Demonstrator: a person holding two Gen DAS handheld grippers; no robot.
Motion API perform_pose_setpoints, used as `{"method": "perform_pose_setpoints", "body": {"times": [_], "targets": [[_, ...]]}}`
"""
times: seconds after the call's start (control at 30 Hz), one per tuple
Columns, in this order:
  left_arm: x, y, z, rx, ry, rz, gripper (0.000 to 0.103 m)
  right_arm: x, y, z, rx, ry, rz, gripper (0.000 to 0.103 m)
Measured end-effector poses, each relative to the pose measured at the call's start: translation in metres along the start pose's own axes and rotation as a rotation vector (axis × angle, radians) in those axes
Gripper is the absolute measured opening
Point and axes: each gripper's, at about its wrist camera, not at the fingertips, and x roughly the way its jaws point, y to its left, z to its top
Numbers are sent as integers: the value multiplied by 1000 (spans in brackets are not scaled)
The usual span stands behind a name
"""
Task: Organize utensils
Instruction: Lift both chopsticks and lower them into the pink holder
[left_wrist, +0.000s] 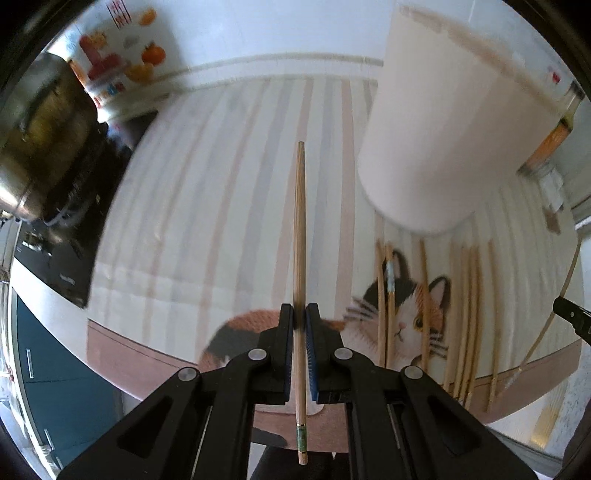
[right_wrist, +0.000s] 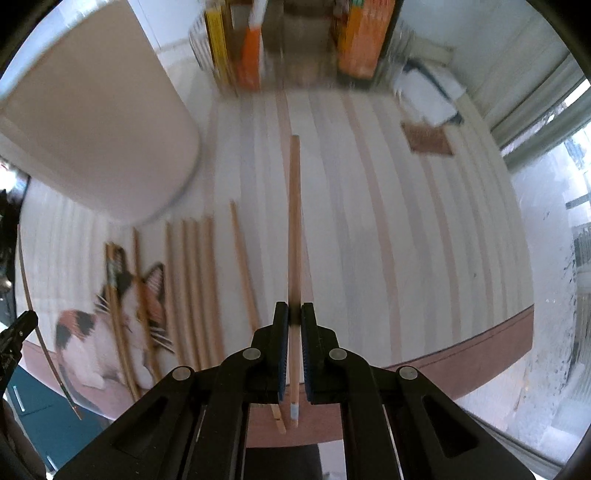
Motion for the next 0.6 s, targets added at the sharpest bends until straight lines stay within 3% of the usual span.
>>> {"method": "perform_pose_setpoints", "body": {"times": [0.2,0.37,0.6], "targets": [[-41,24,29,-47,-108,-20,4,-44,-6,21,41,-107,71,7],[-99,38,59,-104,-234,-61,4,-92,-14,44,63,-199,147,7],[-196,47,107,-177,-438,-184,4,-186,-24,90,103,-366,270,7]]}}
